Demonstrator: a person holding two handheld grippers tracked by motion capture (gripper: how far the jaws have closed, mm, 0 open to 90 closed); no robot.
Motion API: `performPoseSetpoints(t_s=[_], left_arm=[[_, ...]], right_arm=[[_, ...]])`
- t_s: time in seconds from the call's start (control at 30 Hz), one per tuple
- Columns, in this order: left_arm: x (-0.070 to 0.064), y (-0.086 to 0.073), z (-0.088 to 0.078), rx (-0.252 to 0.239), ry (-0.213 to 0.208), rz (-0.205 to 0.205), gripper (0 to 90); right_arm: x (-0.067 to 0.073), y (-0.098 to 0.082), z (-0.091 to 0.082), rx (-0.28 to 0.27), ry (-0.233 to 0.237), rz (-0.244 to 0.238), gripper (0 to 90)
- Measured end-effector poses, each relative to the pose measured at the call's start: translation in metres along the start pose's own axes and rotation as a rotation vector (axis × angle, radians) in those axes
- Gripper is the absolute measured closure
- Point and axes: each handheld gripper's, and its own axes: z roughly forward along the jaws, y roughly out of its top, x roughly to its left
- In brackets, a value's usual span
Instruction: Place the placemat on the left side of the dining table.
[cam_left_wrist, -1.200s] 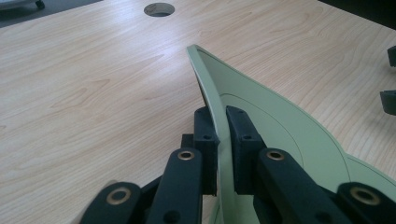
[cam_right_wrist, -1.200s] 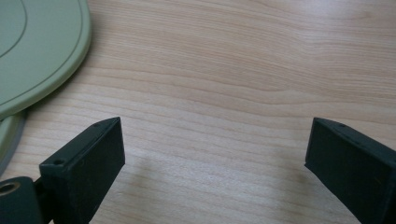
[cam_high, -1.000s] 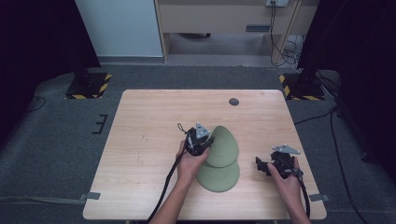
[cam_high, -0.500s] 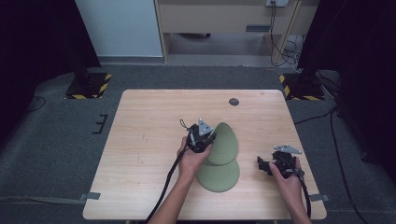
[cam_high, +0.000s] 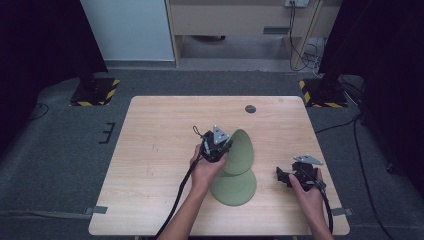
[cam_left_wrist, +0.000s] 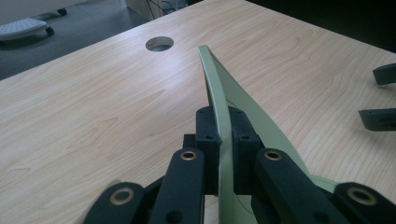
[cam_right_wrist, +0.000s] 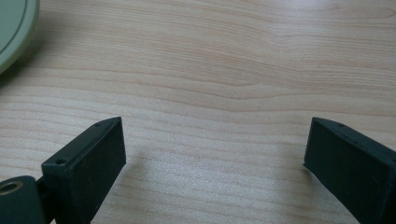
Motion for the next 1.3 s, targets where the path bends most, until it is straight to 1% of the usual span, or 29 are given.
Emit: performPoseSetpoints(t_s=[0.13, 0.37, 0.67, 0.77, 0.9, 0.97, 1.1, 1.17, 1.23, 1.3], left_arm=[[-0.001, 0.003, 0.0, -0.002, 0.001, 0.007, 84.8], [-0.004, 0.008, -0.003, -0.012, -0.006, 0.019, 84.9], [-0.004, 0.011, -0.005, -0.02, -0.014, 0.017, 85.0], [-0.003, 0.013, -0.007, -0.027, -0.019, 0.013, 85.0], [-0.002, 0.015, -0.009, -0.038, -0.034, -0.007, 85.0], [-0.003, 0.017, -0.009, -0.04, -0.034, -0.005, 85.0], [-0.003, 0.022, -0.01, -0.05, -0.048, -0.014, 85.1], [-0.003, 0.024, -0.011, -0.052, -0.051, -0.01, 85.1], [-0.004, 0.025, -0.011, -0.059, -0.061, -0.021, 85.2], [-0.005, 0.027, -0.012, -0.06, -0.064, -0.016, 85.2]], right_arm=[[-0.001, 0.0, 0.0, 0.002, -0.003, -0.002, 5.6], [-0.001, 0.0, 0.001, 0.008, -0.009, 0.009, 5.6], [-0.002, 0.001, 0.003, 0.033, -0.011, 0.011, 5.1], [-0.001, 0.001, 0.003, 0.035, -0.017, -0.003, 4.5], [-0.001, 0.001, 0.003, 0.039, -0.016, 0.0, 4.1], [-0.001, 0.001, 0.004, 0.04, -0.016, -0.002, 3.9], [-0.001, 0.001, 0.004, 0.042, -0.014, -0.002, 3.3], [-0.001, 0.001, 0.004, 0.043, -0.014, -0.003, 3.1], [-0.001, 0.001, 0.004, 0.043, -0.013, -0.003, 3.0], [-0.001, 0.001, 0.004, 0.044, -0.013, -0.005, 2.9]])
